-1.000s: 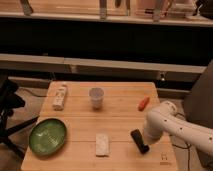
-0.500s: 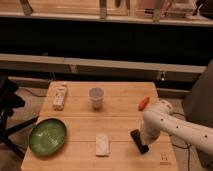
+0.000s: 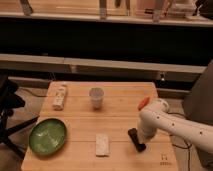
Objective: Push the eraser across the table
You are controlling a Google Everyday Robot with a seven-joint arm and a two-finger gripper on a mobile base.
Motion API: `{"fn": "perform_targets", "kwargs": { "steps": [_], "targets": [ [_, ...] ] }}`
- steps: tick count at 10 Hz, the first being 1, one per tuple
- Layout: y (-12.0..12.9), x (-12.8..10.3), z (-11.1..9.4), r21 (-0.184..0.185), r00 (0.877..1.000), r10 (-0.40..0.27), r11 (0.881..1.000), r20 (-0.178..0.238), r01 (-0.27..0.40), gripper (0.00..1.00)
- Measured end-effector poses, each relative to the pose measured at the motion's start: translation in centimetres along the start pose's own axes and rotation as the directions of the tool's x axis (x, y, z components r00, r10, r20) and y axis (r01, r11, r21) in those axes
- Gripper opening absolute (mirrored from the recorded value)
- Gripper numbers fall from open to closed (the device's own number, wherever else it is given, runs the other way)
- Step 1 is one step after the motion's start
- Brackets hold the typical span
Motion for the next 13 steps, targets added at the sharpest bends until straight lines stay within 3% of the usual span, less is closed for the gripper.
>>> {"fn": "perform_targets", "kwargs": {
  "steps": [3, 13],
  "targets": [
    [-0.4, -1.4, 0.2, -0.005, 1.0, -0.026, 1.0, -0.005, 0.026, 0.0],
    [-0.9, -2.2, 0.1, -0.008, 0.999, -0.041, 0.999, -0.013, 0.041, 0.0]
  ]
}}
